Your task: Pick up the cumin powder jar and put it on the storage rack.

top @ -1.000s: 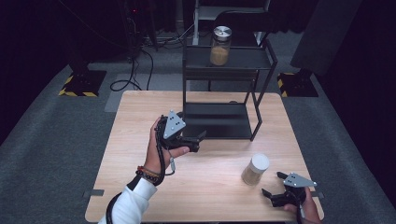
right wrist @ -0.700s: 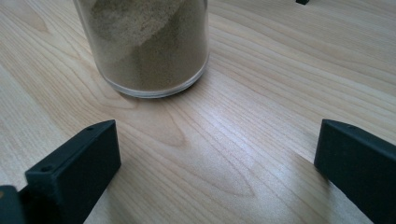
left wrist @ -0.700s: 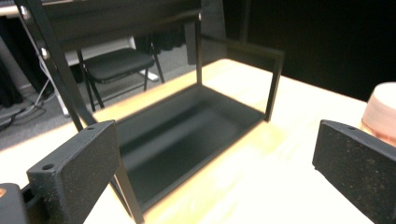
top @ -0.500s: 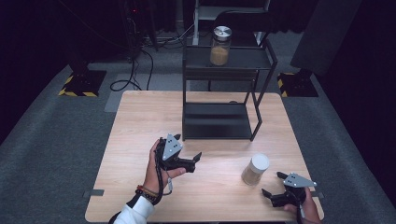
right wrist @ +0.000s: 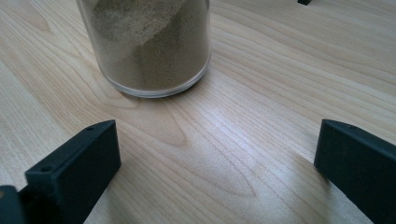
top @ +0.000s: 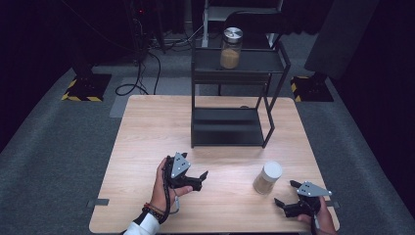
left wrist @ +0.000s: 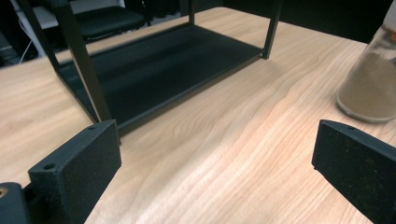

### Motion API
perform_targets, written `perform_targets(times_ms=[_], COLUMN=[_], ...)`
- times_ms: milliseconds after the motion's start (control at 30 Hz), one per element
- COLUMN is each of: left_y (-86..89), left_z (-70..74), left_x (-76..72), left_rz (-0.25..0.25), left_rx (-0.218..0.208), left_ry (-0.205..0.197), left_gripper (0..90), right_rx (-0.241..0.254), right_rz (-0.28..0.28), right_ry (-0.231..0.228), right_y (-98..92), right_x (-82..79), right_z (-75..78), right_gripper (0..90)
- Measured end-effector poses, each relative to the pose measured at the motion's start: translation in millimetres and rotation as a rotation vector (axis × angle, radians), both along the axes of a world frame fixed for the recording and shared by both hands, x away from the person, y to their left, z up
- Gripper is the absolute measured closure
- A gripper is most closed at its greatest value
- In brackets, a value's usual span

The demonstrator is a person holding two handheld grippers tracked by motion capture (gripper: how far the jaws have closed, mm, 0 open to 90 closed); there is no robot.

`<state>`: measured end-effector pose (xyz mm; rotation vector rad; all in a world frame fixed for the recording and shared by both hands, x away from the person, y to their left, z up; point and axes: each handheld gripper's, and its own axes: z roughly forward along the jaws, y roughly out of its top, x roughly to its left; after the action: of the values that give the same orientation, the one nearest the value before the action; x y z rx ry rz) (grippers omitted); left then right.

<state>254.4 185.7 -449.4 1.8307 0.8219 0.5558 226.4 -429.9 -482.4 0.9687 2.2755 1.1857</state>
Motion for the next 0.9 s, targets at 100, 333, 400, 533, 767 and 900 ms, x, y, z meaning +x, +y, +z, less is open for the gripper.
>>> perform_targets(times_ms=[100, 333, 400, 533, 767, 900], left_y=[1.3, 2.5, 3.1, 4.4, 3.3, 2.4], left_z=[-7.2, -23.4, -27.3, -31.9, -39.8, -43.5], left_x=[-2.0, -6.4, -6.7, -6.7, -5.9, -6.0], left_rz=[0.009, 0.03, 0.038, 0.05, 0.052, 0.051], left_rx=[-0.003, 0.006, 0.012, 0.034, 0.051, 0.059], left_ry=[0.019, 0.064, 0.079, 0.095, 0.118, 0.124], left_gripper=[1.3, 3.1, 3.0, 2.3, 2.2, 2.2], right_rx=[0.0, -0.001, -0.001, -0.001, -0.001, -0.001], right_rz=[0.0, 0.004, 0.005, 0.006, 0.008, 0.009], right_ry=[-0.001, -0.002, -0.001, -0.001, -0.002, -0.003], right_y=[0.1, -0.2, -0.4, -0.4, -0.6, -0.6], right_x=[-0.2, 0.1, 0.3, 0.4, 0.4, 0.3], right_z=[0.0, -0.1, -0.1, 0.0, -0.1, -0.2], right_gripper=[0.0, 0.0, 0.0, 0.0, 0.0, 0.0])
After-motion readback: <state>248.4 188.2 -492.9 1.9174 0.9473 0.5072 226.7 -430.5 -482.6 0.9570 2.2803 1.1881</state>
